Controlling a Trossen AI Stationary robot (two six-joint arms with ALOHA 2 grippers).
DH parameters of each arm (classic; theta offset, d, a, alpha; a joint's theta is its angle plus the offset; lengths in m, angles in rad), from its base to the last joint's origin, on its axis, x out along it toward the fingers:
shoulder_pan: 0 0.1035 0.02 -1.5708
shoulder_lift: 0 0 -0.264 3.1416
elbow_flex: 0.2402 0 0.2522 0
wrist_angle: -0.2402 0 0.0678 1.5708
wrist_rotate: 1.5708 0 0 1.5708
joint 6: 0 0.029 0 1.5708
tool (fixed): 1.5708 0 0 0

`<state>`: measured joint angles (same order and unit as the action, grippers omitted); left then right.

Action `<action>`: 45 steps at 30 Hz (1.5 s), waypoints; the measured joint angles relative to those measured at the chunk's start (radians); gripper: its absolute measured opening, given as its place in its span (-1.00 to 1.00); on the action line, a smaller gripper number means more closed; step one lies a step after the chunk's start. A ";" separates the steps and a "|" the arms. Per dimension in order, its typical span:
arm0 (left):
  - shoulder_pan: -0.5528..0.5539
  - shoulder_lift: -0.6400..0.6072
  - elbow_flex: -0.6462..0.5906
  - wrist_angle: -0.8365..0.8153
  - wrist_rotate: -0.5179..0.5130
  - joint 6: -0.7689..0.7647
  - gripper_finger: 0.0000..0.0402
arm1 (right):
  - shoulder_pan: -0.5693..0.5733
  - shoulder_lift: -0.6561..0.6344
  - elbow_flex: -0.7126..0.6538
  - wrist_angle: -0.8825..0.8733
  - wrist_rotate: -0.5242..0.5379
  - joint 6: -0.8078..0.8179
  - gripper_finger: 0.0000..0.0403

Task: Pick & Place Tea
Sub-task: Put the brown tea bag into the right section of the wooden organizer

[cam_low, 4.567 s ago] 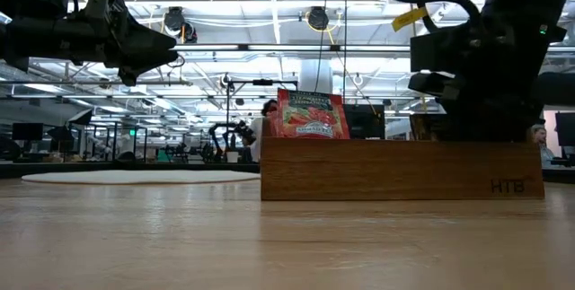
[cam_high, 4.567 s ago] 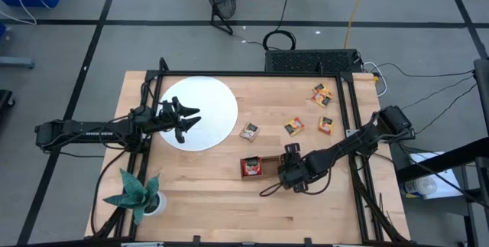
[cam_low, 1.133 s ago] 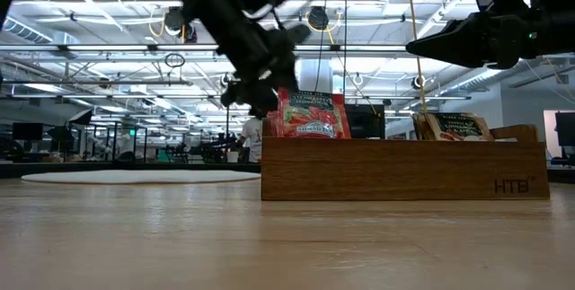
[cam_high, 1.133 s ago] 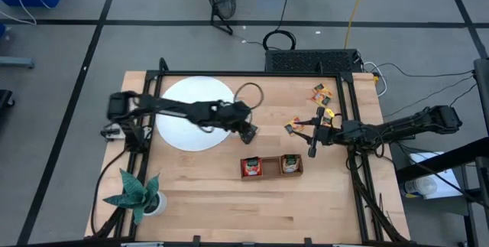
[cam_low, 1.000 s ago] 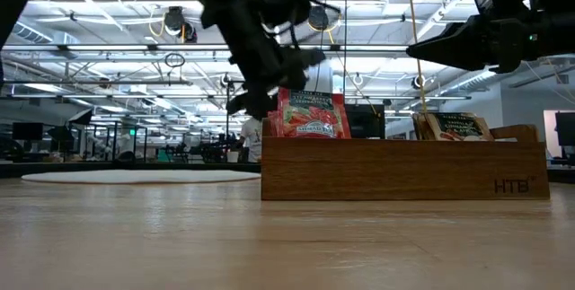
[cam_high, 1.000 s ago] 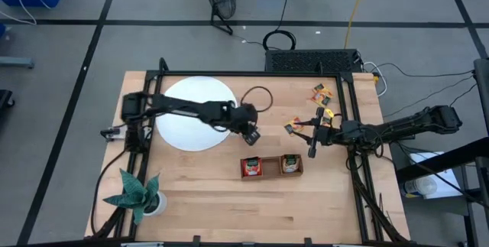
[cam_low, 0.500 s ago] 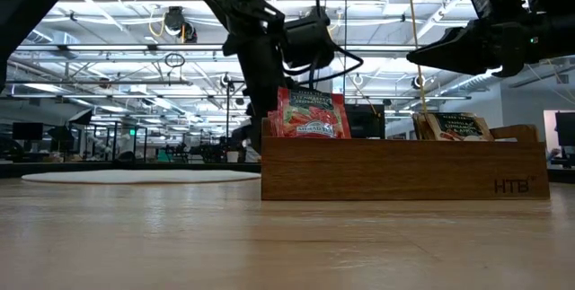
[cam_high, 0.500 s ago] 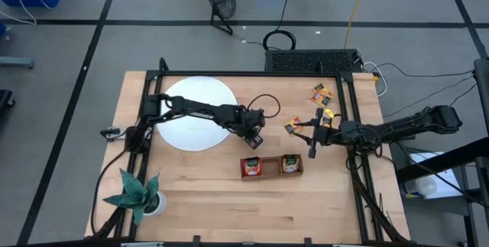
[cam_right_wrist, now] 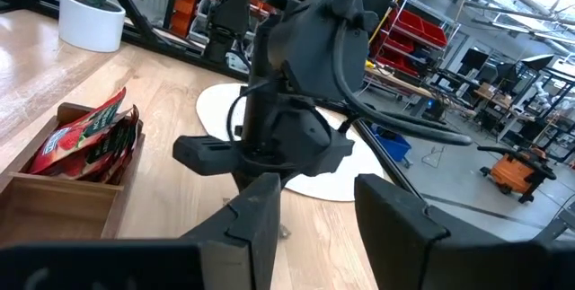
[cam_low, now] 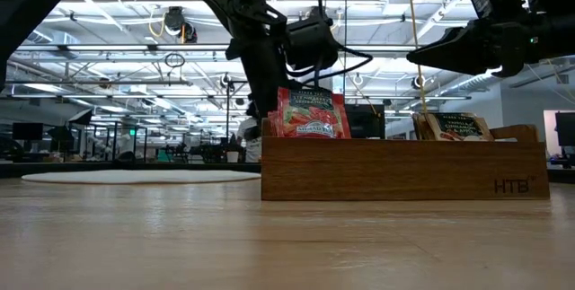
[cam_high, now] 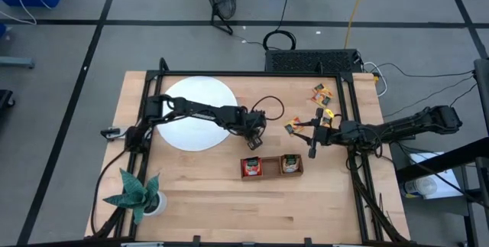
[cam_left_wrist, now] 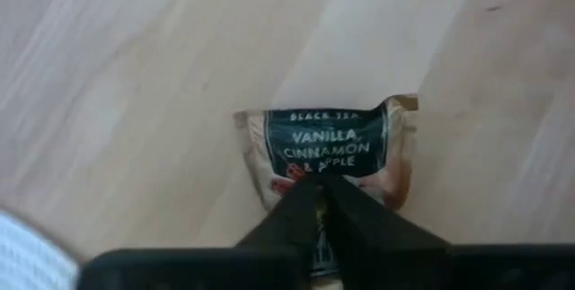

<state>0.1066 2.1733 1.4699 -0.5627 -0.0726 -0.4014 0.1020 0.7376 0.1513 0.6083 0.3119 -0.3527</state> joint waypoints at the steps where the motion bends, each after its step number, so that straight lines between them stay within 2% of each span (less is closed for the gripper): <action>1: -0.004 -0.001 -0.001 0.011 -0.004 0.024 -0.92 | 0.000 0.000 0.000 0.000 0.000 0.000 -0.36; 5: -0.029 -0.029 -0.003 0.023 -0.094 0.115 -0.98 | 0.000 0.000 0.000 -0.003 0.000 0.000 -0.36; 9: -0.072 -0.090 -0.014 -0.008 -0.315 0.186 -0.99 | 0.000 0.001 0.000 -0.007 0.000 0.023 -0.36; 12: -0.114 -0.165 -0.006 0.065 -0.513 0.270 -0.99 | -0.006 0.002 0.001 0.015 0.000 0.087 -0.36; 15: -0.171 -0.208 -0.006 0.151 -0.675 0.443 -0.99 | -0.022 0.017 0.001 0.049 -0.003 0.168 -0.36; 20: -0.240 -0.223 -0.006 0.389 -0.853 0.756 -0.99 | -0.055 0.102 0.001 0.160 -0.032 0.307 -0.35; 23: -0.255 -0.219 -0.006 0.484 -0.875 0.887 -0.99 | -0.081 0.183 0.001 0.276 -0.141 0.371 -0.35; 26: -0.261 -0.214 -0.006 0.527 -0.871 0.946 -0.99 | -0.100 0.276 0.001 0.439 -0.253 0.418 -0.35; 30: -0.264 -0.216 -0.006 0.539 -0.871 0.957 -1.00 | -0.126 0.381 0.003 0.618 -0.264 0.442 -0.35; 34: -0.272 -0.216 -0.006 0.543 -0.871 0.972 -1.00 | -0.170 0.452 0.024 0.638 -0.270 0.472 -0.35; 40: -0.299 -0.216 -0.006 0.628 -0.869 1.074 -1.00 | -0.227 0.512 0.065 0.645 -0.406 0.554 -0.35; 45: -0.306 -0.216 -0.006 0.624 -0.836 1.100 -1.00 | -0.247 0.549 0.103 0.645 -0.478 0.595 -0.35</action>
<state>-0.1999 1.9572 1.4643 0.0614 -0.9090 0.6982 -0.1447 1.2863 0.2544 1.2533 -0.1663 0.2423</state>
